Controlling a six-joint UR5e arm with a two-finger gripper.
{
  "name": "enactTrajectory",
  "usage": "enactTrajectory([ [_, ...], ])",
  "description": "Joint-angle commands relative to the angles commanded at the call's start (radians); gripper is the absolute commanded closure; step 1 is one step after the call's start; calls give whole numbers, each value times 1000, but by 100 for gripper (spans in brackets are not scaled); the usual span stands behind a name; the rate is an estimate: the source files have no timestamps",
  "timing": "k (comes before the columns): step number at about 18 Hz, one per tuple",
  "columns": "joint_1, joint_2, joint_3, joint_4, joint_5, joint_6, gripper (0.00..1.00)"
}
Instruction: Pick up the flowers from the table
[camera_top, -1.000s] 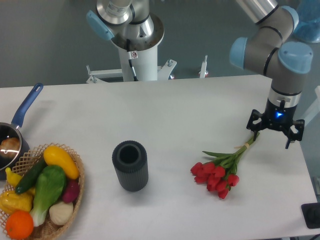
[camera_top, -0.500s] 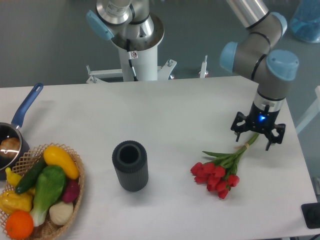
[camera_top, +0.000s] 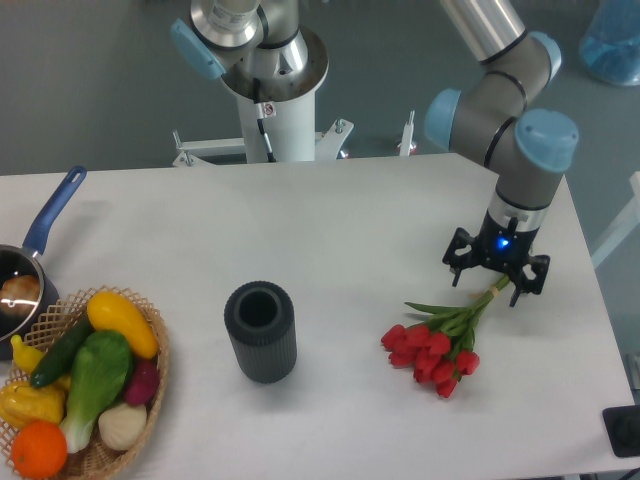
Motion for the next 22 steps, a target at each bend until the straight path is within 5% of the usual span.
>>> enactTrajectory([
  [11, -31, -31, 18, 18, 0, 2, 1],
  [13, -37, -37, 34, 20, -3, 2, 29],
  [15, -40, -51, 43, 20, -3, 20, 43],
  [17, -45, -58, 41, 20, -5, 60, 72],
  [21, -43, -55, 41, 18, -5, 66, 79],
  [22, -43, -55, 38, 18, -3, 66, 89],
])
